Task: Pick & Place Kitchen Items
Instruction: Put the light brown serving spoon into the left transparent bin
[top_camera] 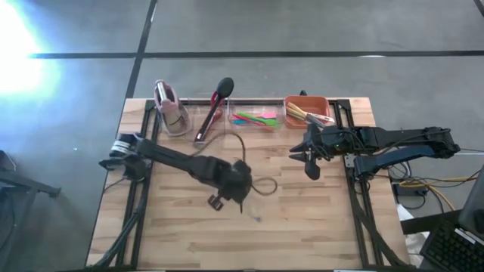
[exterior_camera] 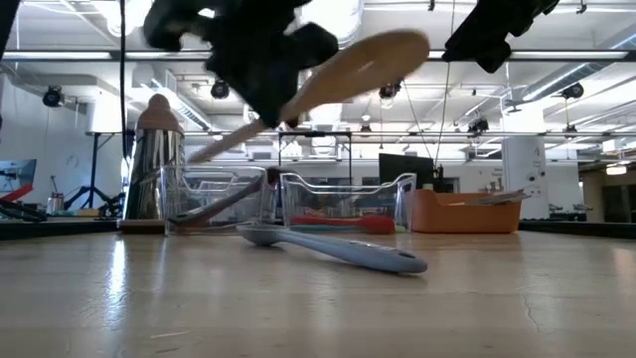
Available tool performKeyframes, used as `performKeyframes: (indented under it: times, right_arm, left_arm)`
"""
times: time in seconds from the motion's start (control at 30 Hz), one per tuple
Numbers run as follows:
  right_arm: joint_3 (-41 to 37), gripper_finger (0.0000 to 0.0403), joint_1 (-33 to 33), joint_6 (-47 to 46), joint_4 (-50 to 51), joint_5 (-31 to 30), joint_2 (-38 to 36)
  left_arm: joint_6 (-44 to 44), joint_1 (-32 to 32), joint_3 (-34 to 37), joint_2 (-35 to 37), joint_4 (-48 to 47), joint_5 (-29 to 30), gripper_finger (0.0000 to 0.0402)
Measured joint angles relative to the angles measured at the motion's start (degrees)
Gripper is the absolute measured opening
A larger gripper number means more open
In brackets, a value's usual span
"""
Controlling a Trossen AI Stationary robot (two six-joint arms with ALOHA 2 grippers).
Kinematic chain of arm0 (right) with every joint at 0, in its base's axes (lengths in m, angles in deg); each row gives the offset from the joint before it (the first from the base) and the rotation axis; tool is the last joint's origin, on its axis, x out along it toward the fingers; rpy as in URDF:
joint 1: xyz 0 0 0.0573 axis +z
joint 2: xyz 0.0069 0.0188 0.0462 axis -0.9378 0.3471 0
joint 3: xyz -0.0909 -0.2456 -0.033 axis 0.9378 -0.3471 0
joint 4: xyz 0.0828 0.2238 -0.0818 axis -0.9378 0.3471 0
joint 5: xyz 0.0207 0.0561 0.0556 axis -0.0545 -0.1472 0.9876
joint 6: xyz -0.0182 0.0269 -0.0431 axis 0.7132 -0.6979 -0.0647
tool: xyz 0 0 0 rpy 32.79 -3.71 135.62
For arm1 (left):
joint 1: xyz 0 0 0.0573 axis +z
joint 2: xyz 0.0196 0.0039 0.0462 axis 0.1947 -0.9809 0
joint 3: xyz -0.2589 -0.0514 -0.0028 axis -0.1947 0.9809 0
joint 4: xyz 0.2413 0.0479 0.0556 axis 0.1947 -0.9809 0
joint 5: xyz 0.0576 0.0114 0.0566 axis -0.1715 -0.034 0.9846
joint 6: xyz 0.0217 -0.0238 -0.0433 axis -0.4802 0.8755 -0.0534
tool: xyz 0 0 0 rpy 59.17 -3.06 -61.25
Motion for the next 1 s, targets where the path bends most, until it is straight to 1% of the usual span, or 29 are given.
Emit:
performKeyframes:
  times: [0.1, 0.23, 0.4, 0.5, 0.6, 0.7, 0.9, 1.0]
  right_arm:
    - [0.0, 0.0089, 0.0, 0.0, 0.0, 0.0, 0.0]
    - [0.0, 0.0084, 0.0, 0.0, 0.0, 0.0, 0.0]
    - [0.0, 0.0089, 0.0, 0.0, 0.0, 0.0, 0.0]
    - [0.0, 0.0095, 0.0, 0.0, 0.1, 0.0, 0.0]
    - [0.0, 0.0100, 0.0, 0.0, 0.1, 0.0, 0.0]
    - [0.0, 0.0104, 0.0, 0.0, 0.1, 0.0, 0.0]
    - [0.0, 0.0101, 0.0, 0.0, 0.2, 0.0, 0.0]
    - [0.0, 0.0095, 0.0, 0.0, 0.2, 0.0, 0.0]
  left_arm:
    - [4.1, 1.6, -0.1, 3.6, 2.0, 4.1, 0.0087]
    - [10.7, 4.4, 0.0, 8.7, 4.5, 11.1, 0.0087]
    - [18.3, 9.9, 0.0, 16.0, 5.7, 15.5, 0.0087]
    - [22.2, 14.4, 0.0, 19.9, 7.0, 15.7, 0.0087]
    - [24.0, 19.6, 0.0, 23.0, 10.2, 15.6, 0.0087]
    - [25.6, 25.3, 0.0, 24.6, 13.2, 14.8, 0.0087]
    - [28.1, 36.2, 0.0, 24.2, 16.0, 7.5, 0.0087]
    - [29.5, 40.4, 0.1, 23.1, 16.1, 7.3, 0.0087]
